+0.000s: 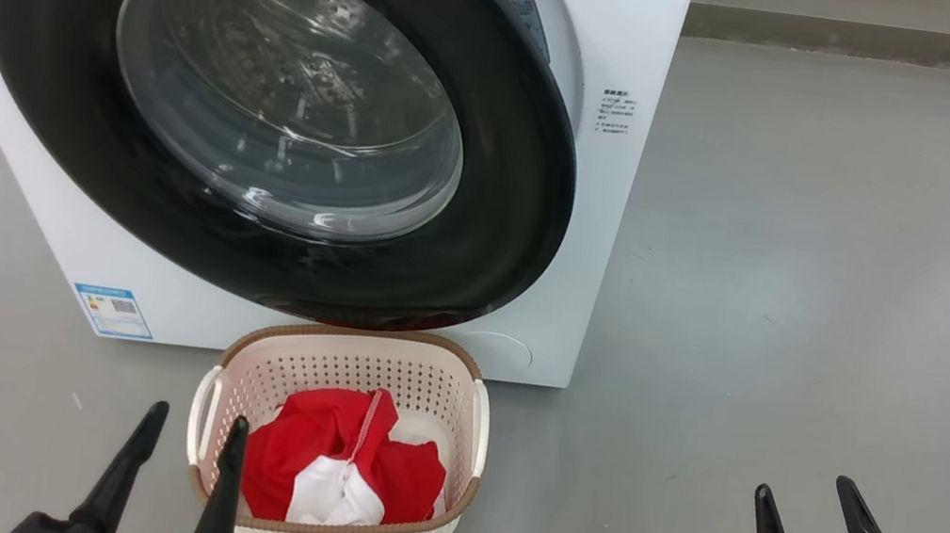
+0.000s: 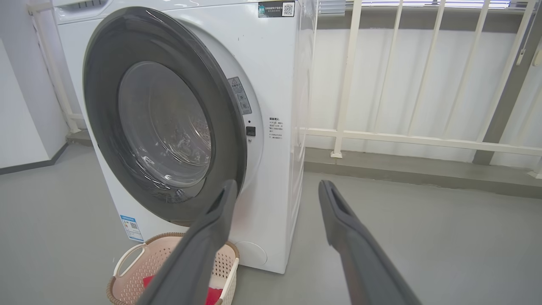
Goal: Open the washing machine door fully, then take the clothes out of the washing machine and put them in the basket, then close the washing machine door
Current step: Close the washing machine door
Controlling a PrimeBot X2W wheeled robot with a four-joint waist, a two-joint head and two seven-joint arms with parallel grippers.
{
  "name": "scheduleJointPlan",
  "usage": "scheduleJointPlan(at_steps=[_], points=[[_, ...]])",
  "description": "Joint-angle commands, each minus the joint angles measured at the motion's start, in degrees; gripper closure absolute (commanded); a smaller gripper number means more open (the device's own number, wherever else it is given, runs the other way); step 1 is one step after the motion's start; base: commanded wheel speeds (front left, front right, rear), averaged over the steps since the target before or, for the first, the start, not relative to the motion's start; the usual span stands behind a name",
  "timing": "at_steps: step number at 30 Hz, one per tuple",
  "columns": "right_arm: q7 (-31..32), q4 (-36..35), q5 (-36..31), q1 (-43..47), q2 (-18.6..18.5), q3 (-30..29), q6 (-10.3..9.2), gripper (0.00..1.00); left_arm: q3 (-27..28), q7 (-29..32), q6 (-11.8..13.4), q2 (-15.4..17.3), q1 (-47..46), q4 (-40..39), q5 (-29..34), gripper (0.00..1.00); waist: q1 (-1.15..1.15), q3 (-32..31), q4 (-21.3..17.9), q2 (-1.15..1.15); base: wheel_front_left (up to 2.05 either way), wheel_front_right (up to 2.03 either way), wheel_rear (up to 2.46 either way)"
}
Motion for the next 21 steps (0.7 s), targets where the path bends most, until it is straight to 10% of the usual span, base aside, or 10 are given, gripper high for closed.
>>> scheduleJointPlan(at_steps=[1,4,8,21], points=[[-0.1,-1.8,-0.1,-0.6,-0.9,1.0,0.29,0.0,2.1,-0.5,0.1,0.4,-1.1,-1.8,0.0,0.0,0.0,0.1,0.3,0.0,0.0,0.0,0.0],[0.0,-1.9,-0.4,-0.6,-0.9,0.8,0.29,0.13,1.7,-0.4,0.1,0.3,-1.2,-2.0,0.1,0.0,0.0,0.1,0.7,0.0,0.0,0.0,0.0],[0.4,-1.7,-0.7,-0.9,-0.9,1.2,0.29,1.0,1.2,-0.2,0.3,0.2,-1.5,-2.4,0.5,0.0,0.0,0.2,1.6,0.0,0.0,0.0,0.0],[1.5,-0.3,-2.4,-7.4,-0.9,2.1,0.29,1.0,-0.2,0.0,0.6,-0.7,-3.4,-4.6,0.9,0.0,0.0,4.0,5.8,0.0,0.0,0.0,0.0]])
